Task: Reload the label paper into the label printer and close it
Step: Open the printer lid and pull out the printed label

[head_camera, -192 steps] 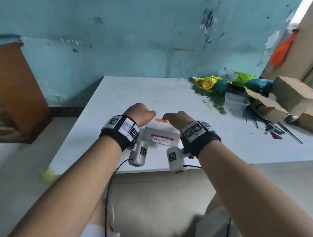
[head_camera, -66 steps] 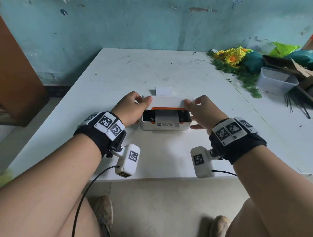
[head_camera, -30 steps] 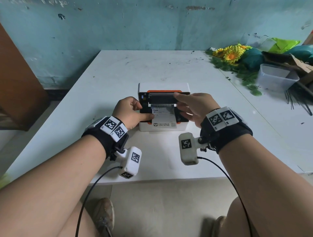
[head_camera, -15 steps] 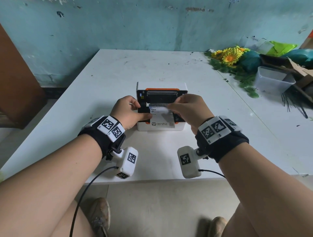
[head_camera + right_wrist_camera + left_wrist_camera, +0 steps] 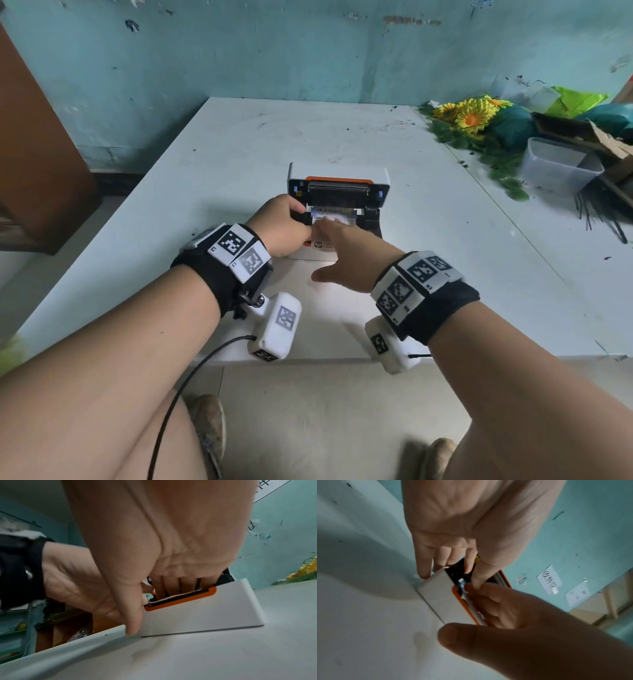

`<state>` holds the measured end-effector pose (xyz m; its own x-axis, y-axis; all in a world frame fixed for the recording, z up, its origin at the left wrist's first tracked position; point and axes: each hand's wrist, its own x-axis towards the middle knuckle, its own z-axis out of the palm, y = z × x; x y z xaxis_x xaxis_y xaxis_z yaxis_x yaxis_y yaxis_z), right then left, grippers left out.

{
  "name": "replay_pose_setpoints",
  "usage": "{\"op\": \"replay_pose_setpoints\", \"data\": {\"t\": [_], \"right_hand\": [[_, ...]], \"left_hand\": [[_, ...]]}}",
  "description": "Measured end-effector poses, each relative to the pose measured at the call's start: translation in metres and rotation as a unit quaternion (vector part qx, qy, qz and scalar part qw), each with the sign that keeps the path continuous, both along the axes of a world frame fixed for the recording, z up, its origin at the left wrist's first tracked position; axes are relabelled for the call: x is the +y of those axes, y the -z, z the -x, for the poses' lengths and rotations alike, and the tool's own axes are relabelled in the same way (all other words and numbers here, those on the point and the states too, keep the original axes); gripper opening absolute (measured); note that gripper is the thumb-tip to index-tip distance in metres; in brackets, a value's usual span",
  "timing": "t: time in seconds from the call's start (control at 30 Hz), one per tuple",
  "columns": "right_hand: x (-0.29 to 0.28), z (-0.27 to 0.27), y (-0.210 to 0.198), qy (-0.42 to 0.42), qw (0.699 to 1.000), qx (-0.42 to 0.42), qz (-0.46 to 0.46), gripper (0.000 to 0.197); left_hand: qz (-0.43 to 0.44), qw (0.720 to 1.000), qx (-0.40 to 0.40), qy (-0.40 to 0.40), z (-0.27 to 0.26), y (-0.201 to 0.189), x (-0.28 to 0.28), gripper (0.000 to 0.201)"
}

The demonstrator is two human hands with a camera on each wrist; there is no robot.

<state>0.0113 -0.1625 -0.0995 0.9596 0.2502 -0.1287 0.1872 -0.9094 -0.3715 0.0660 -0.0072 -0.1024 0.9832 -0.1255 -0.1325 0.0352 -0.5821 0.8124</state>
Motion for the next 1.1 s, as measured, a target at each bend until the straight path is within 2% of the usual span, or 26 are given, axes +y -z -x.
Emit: {"op": "replay_pose_setpoints", "data": {"t": [0.07, 0.17, 0.27, 0.33, 0.43, 0.53, 0.6, 0.7, 0.8, 0.93, 1.03, 1.1], "right_hand": [[-0.001, 0.001, 0.000, 0.005, 1.000, -0.013, 0.011, 0.073], [-0.005, 0.003, 0.001, 0.012, 0.999, -0.039, 0.001, 0.075], [-0.008, 0.002, 0.001, 0.026, 0.997, -0.069, -0.024, 0.063], [-0.008, -0.001, 0.000, 0.045, 0.996, -0.075, -0.026, 0.050], [-0.007, -0.001, 0.000, 0.058, 0.994, -0.084, -0.050, 0.043], [-0.007, 0.002, 0.000, 0.079, 0.990, -0.081, -0.078, 0.034], [-0.008, 0.002, -0.002, 0.104, 0.987, -0.089, -0.087, 0.025], [-0.012, 0.003, -0.007, 0.119, 0.981, -0.106, -0.114, 0.043], [-0.015, 0.009, -0.010, 0.108, 0.977, -0.119, -0.139, 0.032], [-0.017, 0.024, -0.014, 0.114, 0.948, -0.162, -0.249, 0.015], [-0.027, 0.031, -0.022, 0.141, 0.920, -0.150, -0.334, 0.014], [-0.035, 0.035, -0.026, 0.154, 0.903, -0.143, -0.374, 0.013]], "left_hand": [[-0.010, 1.000, -0.026, -0.003, 0.006, -0.009, -0.003, 0.033], [-0.034, 0.998, -0.059, -0.017, 0.010, -0.012, -0.008, 0.048], [-0.041, 0.998, -0.032, -0.037, 0.015, -0.015, -0.013, 0.052], [-0.053, 0.996, -0.014, -0.067, 0.016, -0.018, -0.014, 0.046], [-0.018, 0.995, -0.013, -0.093, 0.016, -0.025, -0.016, 0.030], [0.034, 0.997, -0.026, -0.058, 0.017, -0.027, -0.016, 0.009], [0.044, 0.998, -0.015, -0.042, 0.019, -0.025, -0.014, 0.009], [0.048, 0.997, 0.036, -0.040, 0.024, -0.026, -0.012, 0.019], [0.064, 0.995, 0.063, -0.041, 0.027, -0.029, -0.011, 0.019], [0.096, 0.991, 0.088, -0.024, 0.030, -0.034, -0.013, 0.019], [0.119, 0.987, 0.106, 0.010, 0.039, -0.041, -0.020, 0.022], [0.135, 0.986, 0.089, 0.031, 0.043, -0.043, -0.023, 0.020]]}}
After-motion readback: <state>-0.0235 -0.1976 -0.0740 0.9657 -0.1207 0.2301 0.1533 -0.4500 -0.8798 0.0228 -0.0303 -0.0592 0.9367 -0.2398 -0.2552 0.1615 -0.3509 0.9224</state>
